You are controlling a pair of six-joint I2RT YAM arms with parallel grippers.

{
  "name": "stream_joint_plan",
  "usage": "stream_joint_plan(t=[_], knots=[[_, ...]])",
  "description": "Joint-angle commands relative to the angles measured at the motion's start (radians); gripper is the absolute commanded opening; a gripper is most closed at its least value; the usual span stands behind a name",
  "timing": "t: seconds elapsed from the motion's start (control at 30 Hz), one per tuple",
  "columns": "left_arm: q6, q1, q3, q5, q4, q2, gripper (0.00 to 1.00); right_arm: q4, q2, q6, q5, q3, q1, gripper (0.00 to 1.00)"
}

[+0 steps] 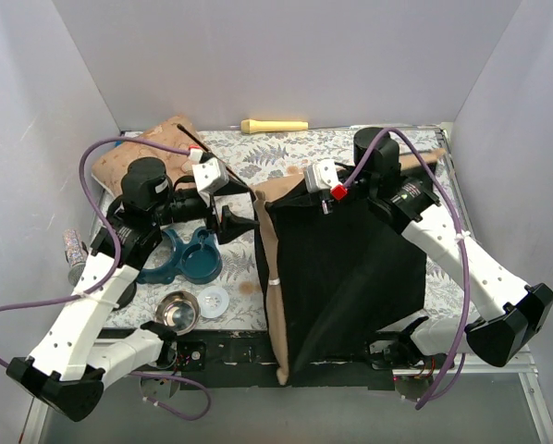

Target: Set up the pet tent

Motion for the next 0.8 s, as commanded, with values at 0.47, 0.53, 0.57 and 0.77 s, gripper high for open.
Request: stream_joint_plan(t=[0.47,0.53,0.57,0.77], knots=[[0.757,-0.186,0.173,-0.158,-0.237,0.095,0.82,-0.1,-0.03,-0.061,-0.027,0.007,0.045,0.01],[0.876,-0.186,0.242,-0.133,-0.382,0.138,0.78,-0.1,-0.028,-0.066,-0.03,0.007,0.047,0.01],[0.922,-0.188,0.269,-0.117,-0.444,0.159,0.76,-0.099,-0.027,-0.067,-0.032,0.009,0.047,0.01],[1.07,-0.205,0.328,-0.076,-0.613,0.204,0.77,-0.135,0.004,-0.104,-0.035,0.05,0.048,0.01]])
